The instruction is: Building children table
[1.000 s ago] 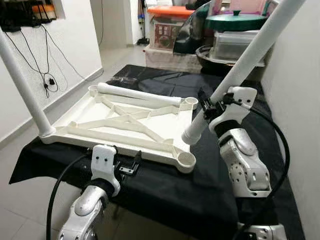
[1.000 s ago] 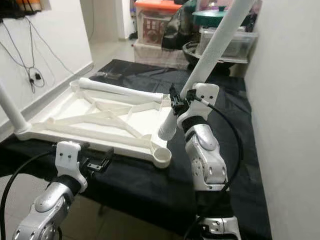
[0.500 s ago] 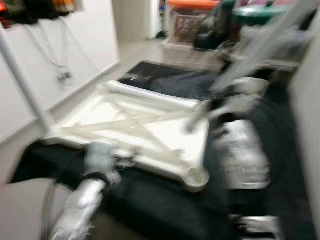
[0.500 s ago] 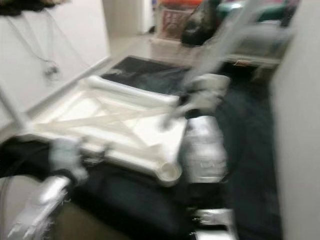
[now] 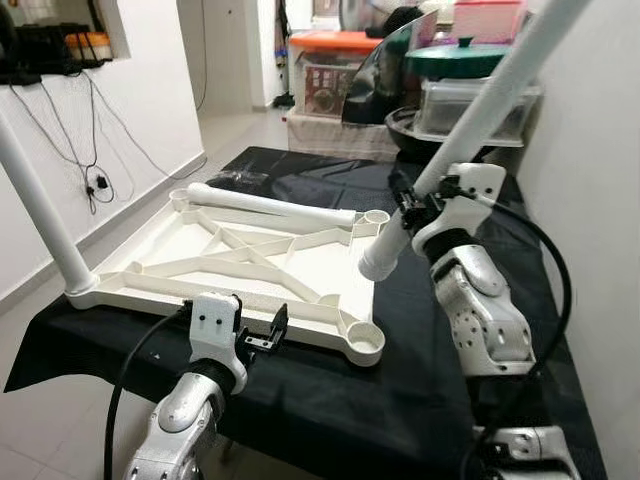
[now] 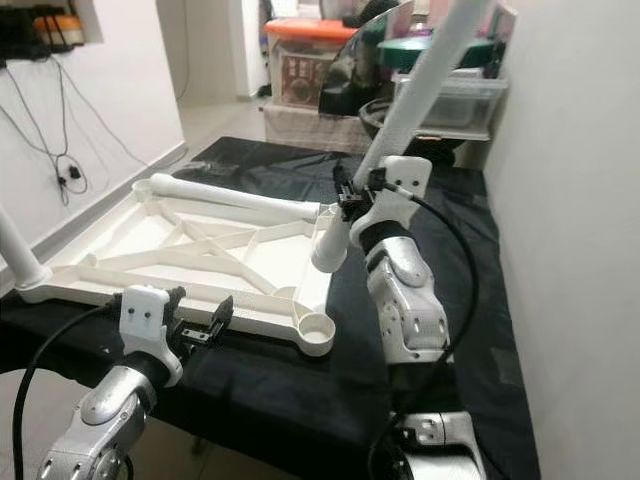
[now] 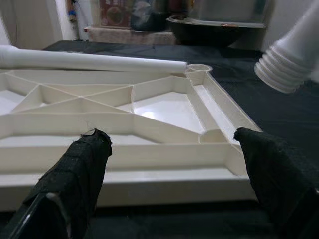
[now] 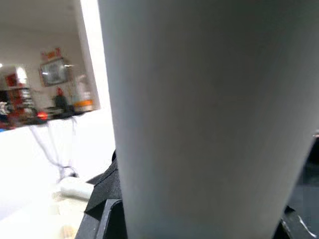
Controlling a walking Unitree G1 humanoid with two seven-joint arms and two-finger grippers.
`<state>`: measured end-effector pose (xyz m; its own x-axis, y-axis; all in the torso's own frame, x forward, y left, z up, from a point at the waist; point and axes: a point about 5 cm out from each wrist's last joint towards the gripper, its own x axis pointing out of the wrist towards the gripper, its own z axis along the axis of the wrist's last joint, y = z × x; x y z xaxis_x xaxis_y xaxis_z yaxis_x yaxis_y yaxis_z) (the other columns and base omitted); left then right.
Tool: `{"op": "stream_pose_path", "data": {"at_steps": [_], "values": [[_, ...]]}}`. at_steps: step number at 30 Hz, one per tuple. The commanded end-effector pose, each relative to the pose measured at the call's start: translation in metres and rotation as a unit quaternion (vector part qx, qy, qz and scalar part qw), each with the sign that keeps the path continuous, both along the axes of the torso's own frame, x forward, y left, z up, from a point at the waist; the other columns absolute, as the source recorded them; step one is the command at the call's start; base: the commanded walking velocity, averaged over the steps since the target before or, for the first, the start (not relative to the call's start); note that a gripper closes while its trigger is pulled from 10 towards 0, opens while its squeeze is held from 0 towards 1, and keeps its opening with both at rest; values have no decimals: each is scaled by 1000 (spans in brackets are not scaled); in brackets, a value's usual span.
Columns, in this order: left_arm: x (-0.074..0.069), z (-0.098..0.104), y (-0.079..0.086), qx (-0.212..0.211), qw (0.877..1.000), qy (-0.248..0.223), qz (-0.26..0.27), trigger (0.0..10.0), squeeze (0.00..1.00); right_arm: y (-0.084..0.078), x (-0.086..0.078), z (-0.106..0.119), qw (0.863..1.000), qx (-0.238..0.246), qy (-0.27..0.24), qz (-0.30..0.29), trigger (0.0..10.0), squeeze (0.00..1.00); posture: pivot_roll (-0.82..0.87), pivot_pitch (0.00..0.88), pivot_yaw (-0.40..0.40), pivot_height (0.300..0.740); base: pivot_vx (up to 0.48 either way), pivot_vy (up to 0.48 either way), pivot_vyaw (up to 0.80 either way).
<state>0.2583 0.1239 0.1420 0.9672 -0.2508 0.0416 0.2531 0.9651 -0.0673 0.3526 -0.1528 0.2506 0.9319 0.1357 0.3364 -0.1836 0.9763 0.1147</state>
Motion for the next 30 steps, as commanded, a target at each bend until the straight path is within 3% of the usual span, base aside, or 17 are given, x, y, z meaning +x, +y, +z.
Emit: {"op": "stream_pose_path", "data": {"at_steps": [1,9,14,18,22,23,25,26,27,29,30], "values": [[-1,-2,2,7,1000,2,4,10000,0,3,2,5,1000,-4,-11,-2,10000,0,28,0,-38,740,0,0,800],[-12,-5,-5,-3,1000,12,-8,10000,0,-10,17,16,1000,11,-1,14,10000,0,39,0,-47,740,0,0,267],[-25,-5,-14,-13,999,23,-35,10000,0,-29,36,12,994,-4,42,100,10000,0,56,0,-48,740,0,0,0],[-38,-7,-16,-12,998,37,-46,10000,0,-30,35,9,972,-3,69,226,10000,0,72,32,-41,740,0,0,0],[-44,-8,-15,-13,998,46,-47,10000,0,-29,31,9,956,-6,68,285,10000,0,78,46,-39,740,0,0,0],[-50,-10,-16,-13,997,56,-52,10000,0,-31,28,12,938,2,64,340,10000,0,84,58,-33,740,0,0,0],[-50,-10,-16,-13,997,56,-52,10000,0,-31,28,12,938,2,64,340,10000,0,84,58,-33,740,0,0,0],[-53,-10,-16,-13,997,60,-54,10000,0,-32,27,14,930,4,61,363,10000,0,88,66,-36,740,0,0,0],[-53,-10,-16,-13,997,60,-54,10000,0,-32,27,14,930,4,61,363,10000,0,88,66,-36,740,0,0,0],[-59,-11,-18,-15,996,68,-57,10000,0,-35,23,16,911,4,54,409,10000,0,87,76,-36,740,0,0,0],[-59,-11,-18,-15,996,68,-57,10000,0,-35,23,16,911,4,54,409,10000,0,87,76,-36,740,0,0,0]]}}
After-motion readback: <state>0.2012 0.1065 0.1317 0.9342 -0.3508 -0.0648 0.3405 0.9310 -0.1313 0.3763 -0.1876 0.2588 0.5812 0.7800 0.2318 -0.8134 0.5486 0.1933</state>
